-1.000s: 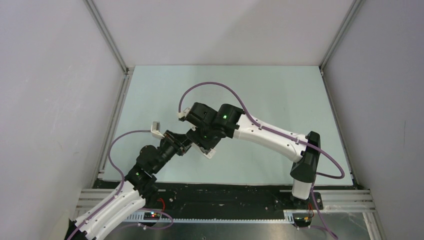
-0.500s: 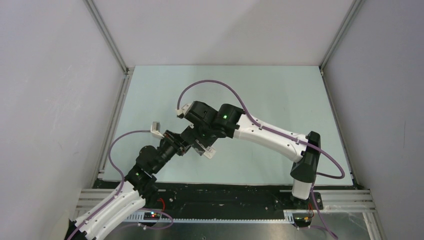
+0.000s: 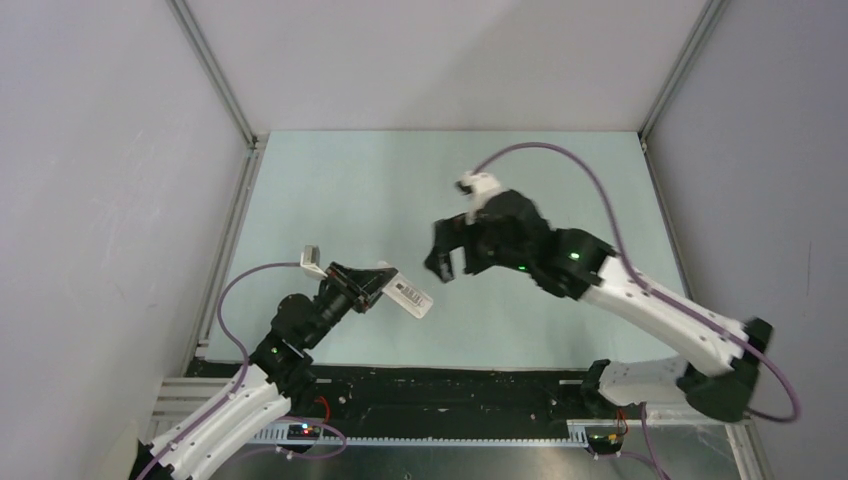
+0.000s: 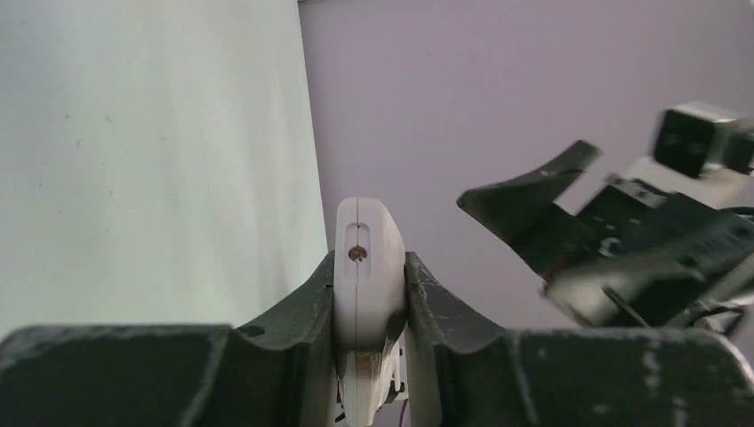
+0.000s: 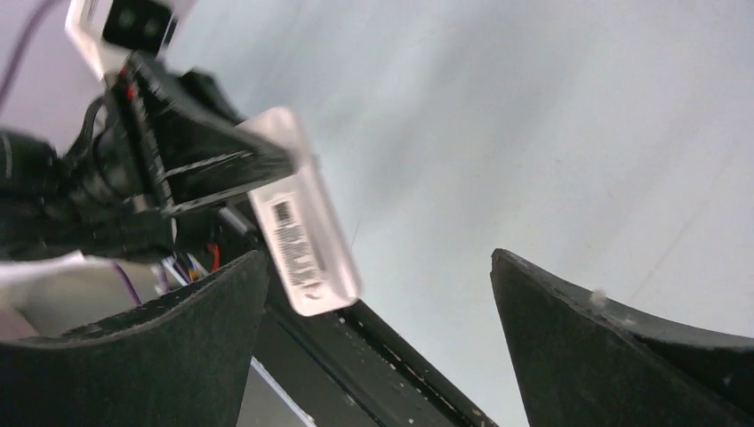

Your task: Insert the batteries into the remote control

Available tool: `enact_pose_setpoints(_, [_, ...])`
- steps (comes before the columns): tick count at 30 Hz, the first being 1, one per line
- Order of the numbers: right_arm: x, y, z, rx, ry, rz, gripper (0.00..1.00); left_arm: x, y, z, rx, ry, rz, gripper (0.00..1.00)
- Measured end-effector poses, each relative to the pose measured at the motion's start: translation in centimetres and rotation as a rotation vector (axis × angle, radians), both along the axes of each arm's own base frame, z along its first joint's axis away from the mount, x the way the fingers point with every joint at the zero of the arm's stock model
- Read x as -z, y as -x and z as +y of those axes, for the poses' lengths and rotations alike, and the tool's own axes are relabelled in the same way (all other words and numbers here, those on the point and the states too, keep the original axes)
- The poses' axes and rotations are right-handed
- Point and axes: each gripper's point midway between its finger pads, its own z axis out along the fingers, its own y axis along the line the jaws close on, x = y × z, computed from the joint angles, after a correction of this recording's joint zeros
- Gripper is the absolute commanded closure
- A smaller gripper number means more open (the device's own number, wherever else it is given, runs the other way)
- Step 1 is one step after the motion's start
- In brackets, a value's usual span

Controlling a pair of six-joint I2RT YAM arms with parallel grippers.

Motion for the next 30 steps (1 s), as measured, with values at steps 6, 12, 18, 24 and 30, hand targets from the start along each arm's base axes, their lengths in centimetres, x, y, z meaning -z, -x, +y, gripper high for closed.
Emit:
enact_pose_setpoints(6, [-0.8, -1.7, -6.3, 0.238, -0.134, -0.045, 0.01, -0.5, 0.1, 0.1, 0.001, 0.015, -0.011, 0.90])
enact_pose_setpoints(12, [-1.4, -4.8, -11.4, 0.494, -0.147, -0.083, 0.01, -0.4, 0.1, 0.0, 0.001, 0.014, -0.010, 0.90])
enact_pose_setpoints(18, [2.4, -5.7, -15.1, 0.585, -0.276, 0.052, 0.01, -0.4, 0.1, 0.0, 0.000, 0.013, -0.008, 0.90])
enact_pose_setpoints(24, [1.5, -0.7, -9.6, 0.371, -0.427, 0.094, 0.00, -0.6, 0.0, 0.1, -0.006, 0.023, -0.007, 0.91])
enact_pose_setpoints(30, [-0.5, 2.9, -3.7, 0.239, -0.548, 0.146, 0.01, -0.9, 0.0, 0.2, -0.010, 0.043, -0.005, 0.91])
